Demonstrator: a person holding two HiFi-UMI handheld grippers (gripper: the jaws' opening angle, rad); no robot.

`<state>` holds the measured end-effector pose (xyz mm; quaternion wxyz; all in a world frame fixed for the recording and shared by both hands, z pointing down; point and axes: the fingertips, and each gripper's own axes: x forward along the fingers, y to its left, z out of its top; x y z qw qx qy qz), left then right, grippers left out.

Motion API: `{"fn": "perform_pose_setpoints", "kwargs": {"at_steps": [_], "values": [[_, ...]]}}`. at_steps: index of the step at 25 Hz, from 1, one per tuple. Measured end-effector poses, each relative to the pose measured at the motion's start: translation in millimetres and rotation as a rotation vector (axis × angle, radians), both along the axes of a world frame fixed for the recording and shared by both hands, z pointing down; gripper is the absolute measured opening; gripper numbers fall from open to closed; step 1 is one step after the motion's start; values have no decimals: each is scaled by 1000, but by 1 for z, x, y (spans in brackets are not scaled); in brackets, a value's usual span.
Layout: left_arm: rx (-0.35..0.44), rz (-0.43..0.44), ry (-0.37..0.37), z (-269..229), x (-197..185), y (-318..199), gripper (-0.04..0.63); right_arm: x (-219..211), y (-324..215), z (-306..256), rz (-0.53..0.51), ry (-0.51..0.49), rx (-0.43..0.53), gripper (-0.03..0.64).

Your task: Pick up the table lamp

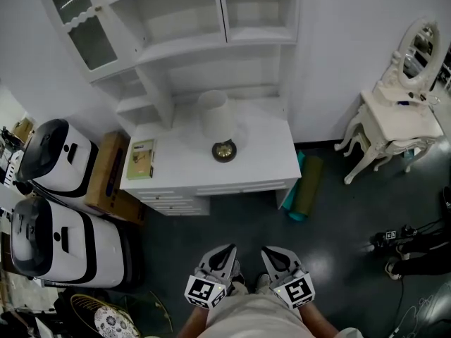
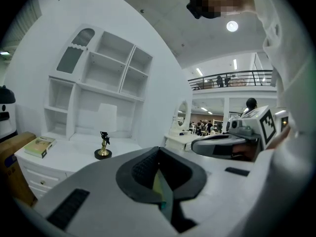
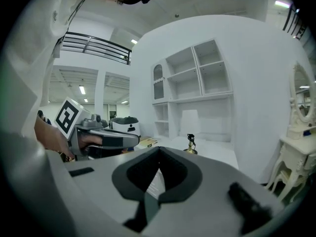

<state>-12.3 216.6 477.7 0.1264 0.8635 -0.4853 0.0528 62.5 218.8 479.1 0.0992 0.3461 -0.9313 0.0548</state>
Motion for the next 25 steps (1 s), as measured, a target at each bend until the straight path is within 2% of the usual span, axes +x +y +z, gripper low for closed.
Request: {"fn": "perform_pose_setpoints", "kwargs": {"at_steps": [4,15,25], "values": [[20,59,19,-4,-15,-16,9,-24,-18,-6,15,32,21,12],[36,136,-37,1,-70,-63,11,-83,-64,-11,82,75,49,12],[-4,184,-55,23,-99,-88,10,-93,-80,-3,168,94,20,12]]}}
